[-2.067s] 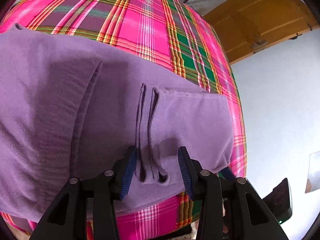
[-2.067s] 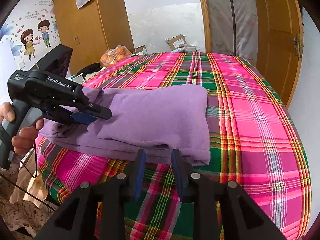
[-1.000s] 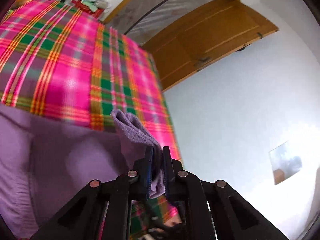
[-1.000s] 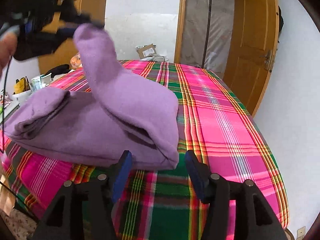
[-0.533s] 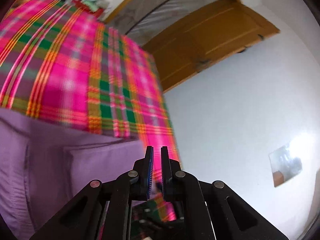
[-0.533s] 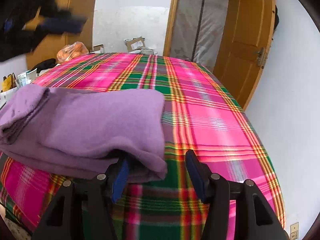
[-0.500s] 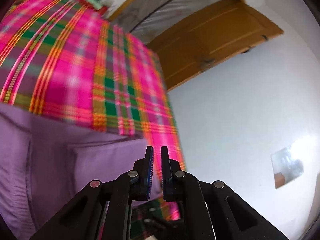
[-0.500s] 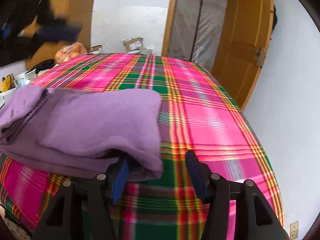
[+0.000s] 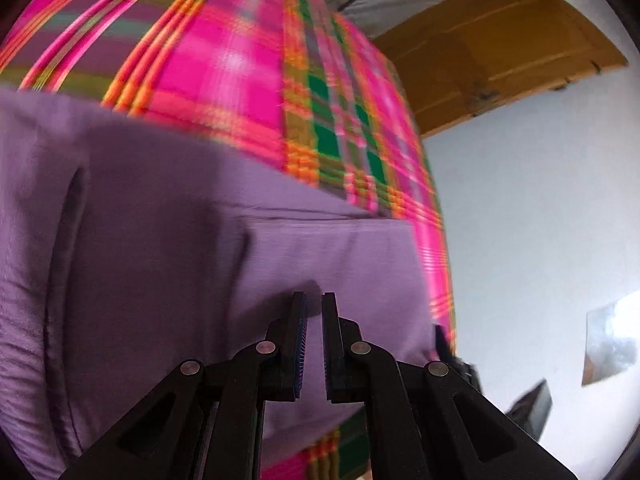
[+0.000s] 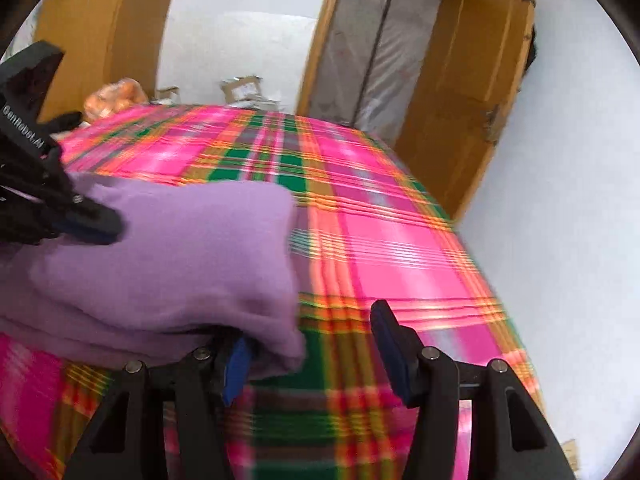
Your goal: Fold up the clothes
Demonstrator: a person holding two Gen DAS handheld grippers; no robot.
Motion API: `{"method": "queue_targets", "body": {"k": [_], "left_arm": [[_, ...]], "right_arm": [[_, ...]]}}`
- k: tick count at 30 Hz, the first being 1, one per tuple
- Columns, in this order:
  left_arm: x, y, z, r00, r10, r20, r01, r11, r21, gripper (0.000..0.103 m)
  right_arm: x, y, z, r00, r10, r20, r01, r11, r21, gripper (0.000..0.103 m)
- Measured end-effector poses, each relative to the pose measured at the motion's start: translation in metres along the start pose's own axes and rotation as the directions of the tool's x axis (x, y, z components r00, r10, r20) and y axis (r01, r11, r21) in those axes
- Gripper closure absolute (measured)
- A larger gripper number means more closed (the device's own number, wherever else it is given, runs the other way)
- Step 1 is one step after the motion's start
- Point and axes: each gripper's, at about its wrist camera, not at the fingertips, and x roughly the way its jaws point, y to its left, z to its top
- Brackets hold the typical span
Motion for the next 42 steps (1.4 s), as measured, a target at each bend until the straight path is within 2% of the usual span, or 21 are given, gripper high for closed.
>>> {"method": "queue_targets", "body": {"k": [2, 9, 10, 12, 14, 16, 20, 24, 26, 30, 33, 37, 39, 42], "left_arm": [[-0.002, 0.011, -0.001, 0.999, -0.04, -0.003, 0.04, 0.999, -0.033, 0.098], [-0.007, 0.018, -0.004, 0.998, -0.058, -0.001, 0.058, 0.997, -0.04, 0.1], [-0.008, 0.02, -0.005, 0.998, -0.061, -0.001, 0.061, 0.997, -0.042, 0.1], [-0.009, 0.022, -0.006, 0.998, -0.066, 0.0, 0.066, 0.997, -0.044, 0.1], [-0.011, 0.023, -0.007, 0.998, -0.067, 0.001, 0.067, 0.997, -0.041, 0.1], [-0.011, 0.021, -0.008, 0.998, -0.061, 0.001, 0.061, 0.997, -0.039, 0.1], [-0.015, 0.02, -0.012, 0.999, -0.049, -0.003, 0.049, 0.998, -0.032, 0.1], [-0.021, 0.021, -0.019, 0.999, -0.043, -0.009, 0.043, 0.999, -0.022, 0.1], [-0.024, 0.022, -0.022, 0.999, -0.039, -0.01, 0.039, 0.999, -0.019, 0.1], [-0.03, 0.026, -0.029, 0.998, -0.055, -0.012, 0.055, 0.998, -0.03, 0.1], [-0.032, 0.029, -0.031, 0.998, -0.067, -0.015, 0.066, 0.997, -0.035, 0.1], [-0.033, 0.03, -0.027, 0.998, -0.061, -0.02, 0.061, 0.998, -0.031, 0.1], [-0.037, 0.029, -0.028, 0.998, -0.049, -0.026, 0.049, 0.999, -0.022, 0.1], [-0.044, 0.03, -0.032, 0.999, -0.028, -0.02, 0.028, 0.999, -0.017, 0.1]], "right_arm": [[-0.006, -0.005, -0.004, 1.0, -0.014, -0.006, 0.015, 1.0, 0.003, 0.047], [-0.022, -0.013, -0.018, 0.998, -0.066, -0.018, 0.067, 0.997, 0.03, 0.048], [-0.022, -0.015, -0.02, 0.995, -0.092, -0.03, 0.093, 0.995, 0.036, 0.054], [-0.017, -0.03, -0.028, 0.979, -0.189, -0.078, 0.195, 0.979, 0.067, 0.067], [-0.022, -0.055, -0.034, 0.99, -0.104, -0.096, 0.121, 0.974, 0.191, 0.067], [-0.028, -0.064, -0.034, 0.998, -0.01, -0.06, 0.025, 0.968, 0.251, 0.067], [-0.032, -0.057, -0.018, 0.995, 0.095, 0.016, -0.096, 0.97, 0.223, 0.067], [-0.03, -0.048, 0.003, 0.977, 0.201, 0.074, -0.211, 0.961, 0.176, 0.067], [-0.021, -0.041, 0.012, 0.961, 0.27, 0.065, -0.277, 0.949, 0.15, 0.067], [-0.002, -0.035, 0.001, 0.929, 0.368, -0.048, -0.355, 0.919, 0.175, 0.071], [-0.01, -0.042, -0.018, 0.916, 0.398, -0.051, -0.377, 0.897, 0.228, 0.071], [-0.02, -0.042, -0.021, 0.915, 0.392, -0.09, -0.37, 0.908, 0.195, 0.074], [-0.029, -0.049, -0.015, 0.921, 0.384, -0.061, -0.367, 0.91, 0.191, 0.074], [-0.044, -0.052, 0.002, 0.932, 0.362, 0.031, -0.362, 0.916, 0.171, 0.074]]}}
